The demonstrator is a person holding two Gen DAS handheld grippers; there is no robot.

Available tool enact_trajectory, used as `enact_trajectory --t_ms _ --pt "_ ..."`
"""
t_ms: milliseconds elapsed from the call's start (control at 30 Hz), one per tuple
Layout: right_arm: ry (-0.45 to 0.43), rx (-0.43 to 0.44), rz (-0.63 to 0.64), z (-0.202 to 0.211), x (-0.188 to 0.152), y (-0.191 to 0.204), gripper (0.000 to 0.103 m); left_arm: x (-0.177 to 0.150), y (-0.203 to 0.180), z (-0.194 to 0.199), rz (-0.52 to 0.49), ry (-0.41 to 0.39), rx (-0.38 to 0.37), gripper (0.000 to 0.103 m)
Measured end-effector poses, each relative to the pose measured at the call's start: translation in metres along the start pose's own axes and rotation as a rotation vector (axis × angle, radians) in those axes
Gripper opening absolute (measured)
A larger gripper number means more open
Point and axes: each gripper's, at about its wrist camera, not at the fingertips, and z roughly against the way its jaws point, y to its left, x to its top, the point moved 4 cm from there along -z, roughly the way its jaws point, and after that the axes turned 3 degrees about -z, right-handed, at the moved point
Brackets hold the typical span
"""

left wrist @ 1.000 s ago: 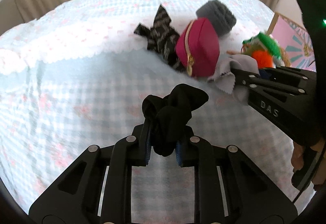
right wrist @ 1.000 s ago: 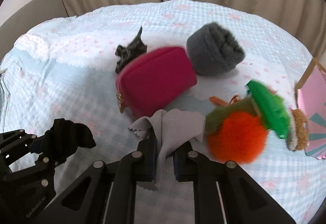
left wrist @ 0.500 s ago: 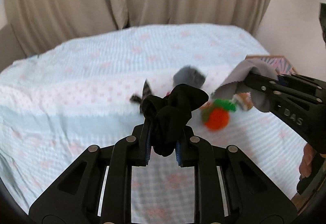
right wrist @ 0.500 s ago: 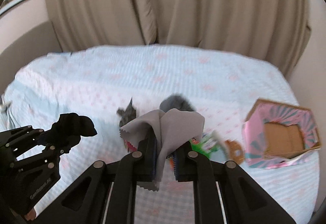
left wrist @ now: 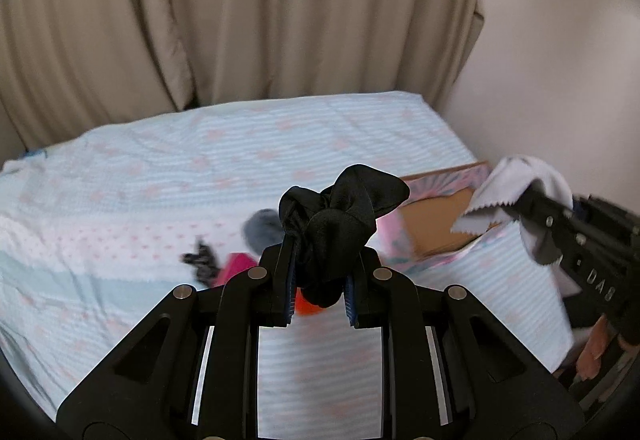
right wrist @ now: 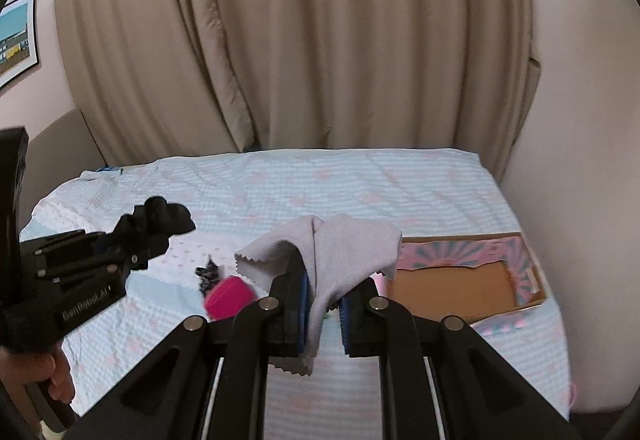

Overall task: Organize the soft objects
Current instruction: 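Carry sock and cloth to the cardboard box and open both tools inside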

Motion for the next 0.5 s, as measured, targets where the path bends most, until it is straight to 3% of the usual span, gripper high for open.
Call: enact_trajectory --t_ms 233,500 --pt "0.053 0.02 0.024 0.013 0.017 -0.1 0.012 0.031 -0.099 -0.027 0.078 0.03 -0.006 0.016" --pt "0.157 0.042 0.024 -0.027 0.017 -0.204 0.012 0.042 -0.177 -0.112 0.121 0.145 -0.009 0.016"
